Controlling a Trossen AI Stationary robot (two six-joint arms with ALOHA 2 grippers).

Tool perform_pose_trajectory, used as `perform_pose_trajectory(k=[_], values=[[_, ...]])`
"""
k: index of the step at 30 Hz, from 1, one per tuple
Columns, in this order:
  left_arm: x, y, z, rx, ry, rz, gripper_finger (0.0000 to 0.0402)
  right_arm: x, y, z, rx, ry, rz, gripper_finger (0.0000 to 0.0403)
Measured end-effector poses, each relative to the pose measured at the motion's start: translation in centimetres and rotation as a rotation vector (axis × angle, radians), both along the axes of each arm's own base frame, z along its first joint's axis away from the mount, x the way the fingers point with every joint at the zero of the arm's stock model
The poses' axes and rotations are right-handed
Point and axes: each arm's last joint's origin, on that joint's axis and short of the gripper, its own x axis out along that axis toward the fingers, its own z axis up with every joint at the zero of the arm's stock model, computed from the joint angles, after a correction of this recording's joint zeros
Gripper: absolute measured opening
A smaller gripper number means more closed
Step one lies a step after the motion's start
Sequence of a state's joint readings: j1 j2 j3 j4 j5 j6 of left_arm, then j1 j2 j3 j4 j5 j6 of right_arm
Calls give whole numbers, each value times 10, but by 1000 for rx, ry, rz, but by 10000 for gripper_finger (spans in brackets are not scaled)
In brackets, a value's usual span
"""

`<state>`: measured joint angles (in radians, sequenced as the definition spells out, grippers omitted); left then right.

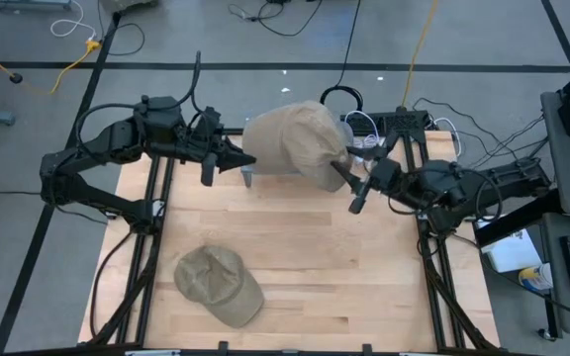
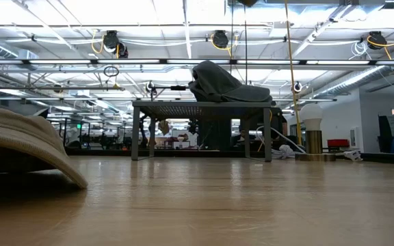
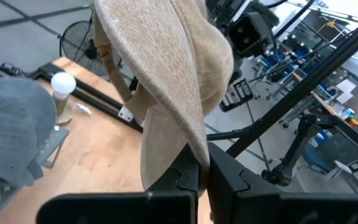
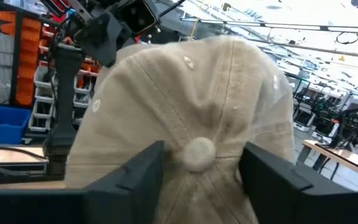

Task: Pick & Place hat
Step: Put the top brown cap on the shelf

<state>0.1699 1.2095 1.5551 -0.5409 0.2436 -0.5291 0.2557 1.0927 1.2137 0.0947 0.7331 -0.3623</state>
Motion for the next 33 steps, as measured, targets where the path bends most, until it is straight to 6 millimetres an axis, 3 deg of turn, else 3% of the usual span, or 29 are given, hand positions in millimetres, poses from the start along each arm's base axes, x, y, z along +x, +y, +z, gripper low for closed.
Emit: perform_pose_trajectory(k=[7, 10, 18, 26, 33], values=[[0, 0, -2, -5, 16, 0, 9, -7, 17, 4, 65, -58, 89, 48], [0, -1, -2, 11, 14, -14, 9, -11, 21, 7, 144, -113, 123, 16], [5, -15, -2, 66, -18, -277, 22, -19, 24, 21, 500, -350, 380, 15], [-1, -16, 5, 83, -82, -307, 135, -35, 22, 45, 600, -595, 583, 14], [-9, -8, 5, 57, -51, -246, 213, -50, 15, 53, 598, -649, 571, 14]])
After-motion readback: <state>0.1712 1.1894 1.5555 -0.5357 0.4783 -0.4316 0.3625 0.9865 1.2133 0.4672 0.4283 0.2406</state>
